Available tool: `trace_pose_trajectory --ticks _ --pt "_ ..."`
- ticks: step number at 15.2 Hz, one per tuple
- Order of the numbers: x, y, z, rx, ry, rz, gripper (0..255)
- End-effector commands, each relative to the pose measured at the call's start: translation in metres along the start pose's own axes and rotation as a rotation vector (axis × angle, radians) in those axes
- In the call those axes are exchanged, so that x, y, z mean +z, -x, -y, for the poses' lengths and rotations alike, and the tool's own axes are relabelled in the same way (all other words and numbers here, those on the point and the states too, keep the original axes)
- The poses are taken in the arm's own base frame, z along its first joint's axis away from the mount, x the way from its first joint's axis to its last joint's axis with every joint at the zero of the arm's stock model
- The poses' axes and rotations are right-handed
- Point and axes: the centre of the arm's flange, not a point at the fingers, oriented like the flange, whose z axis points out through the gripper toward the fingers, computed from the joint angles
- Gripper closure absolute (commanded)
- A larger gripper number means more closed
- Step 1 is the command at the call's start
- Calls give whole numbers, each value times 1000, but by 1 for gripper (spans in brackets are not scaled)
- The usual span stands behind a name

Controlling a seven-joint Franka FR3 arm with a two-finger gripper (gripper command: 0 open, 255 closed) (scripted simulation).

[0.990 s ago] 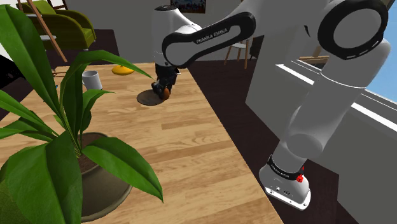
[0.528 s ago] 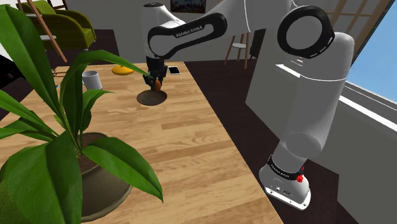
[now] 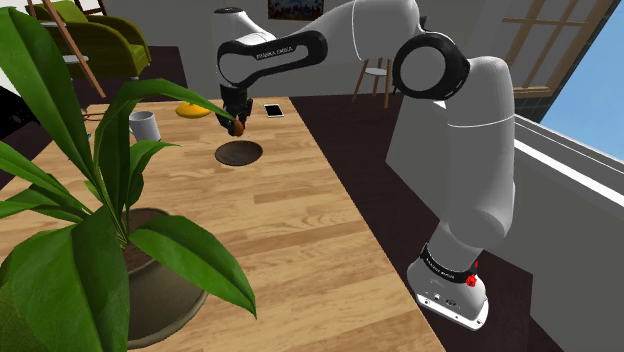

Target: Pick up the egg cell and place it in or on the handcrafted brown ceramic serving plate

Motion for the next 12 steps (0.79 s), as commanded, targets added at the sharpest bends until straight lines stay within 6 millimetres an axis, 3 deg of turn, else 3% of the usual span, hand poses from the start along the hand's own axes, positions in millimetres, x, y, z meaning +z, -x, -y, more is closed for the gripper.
trace_pose_trajectory --ticks 1,10,12 --pt "10 2 0 0 0 0 255" --pt "59 9 4 0 0 0 255" --pt "59 9 4 0 0 0 255"
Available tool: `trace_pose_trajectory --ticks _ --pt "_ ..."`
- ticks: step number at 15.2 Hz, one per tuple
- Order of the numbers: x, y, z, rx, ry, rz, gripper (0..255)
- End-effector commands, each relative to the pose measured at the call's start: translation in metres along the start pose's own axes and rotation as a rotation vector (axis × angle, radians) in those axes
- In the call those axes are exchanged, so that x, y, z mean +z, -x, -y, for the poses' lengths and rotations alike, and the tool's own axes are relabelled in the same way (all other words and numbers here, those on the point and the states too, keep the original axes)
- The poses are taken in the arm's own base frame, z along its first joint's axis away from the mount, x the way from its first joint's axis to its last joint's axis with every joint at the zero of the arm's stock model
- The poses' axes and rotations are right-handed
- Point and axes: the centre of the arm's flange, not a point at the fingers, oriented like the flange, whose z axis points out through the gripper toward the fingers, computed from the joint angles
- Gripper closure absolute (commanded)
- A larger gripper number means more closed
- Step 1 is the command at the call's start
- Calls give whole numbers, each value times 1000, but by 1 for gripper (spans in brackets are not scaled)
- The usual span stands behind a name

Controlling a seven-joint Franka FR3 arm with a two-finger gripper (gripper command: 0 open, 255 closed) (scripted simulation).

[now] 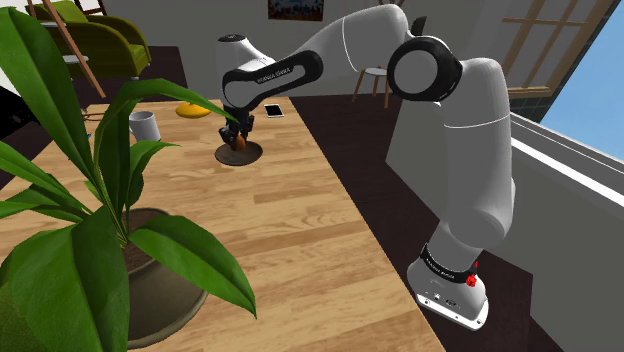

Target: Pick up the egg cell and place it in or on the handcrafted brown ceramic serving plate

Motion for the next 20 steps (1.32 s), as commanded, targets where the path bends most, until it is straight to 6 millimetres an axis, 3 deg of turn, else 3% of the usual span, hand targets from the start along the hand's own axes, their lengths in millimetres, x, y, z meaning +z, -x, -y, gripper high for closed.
trace_pose_trajectory --ticks 1,6,7,12,16,20 --pt "2 1 0 0 0 -1 255" --pt "2 1 0 0 0 -1 255" --pt "2 1 0 0 0 -1 0" --pt "2 1 0 0 0 -1 0" --pt "-48 1 0 0 0 -1 0" --pt "-48 1 0 0 0 -1 0"
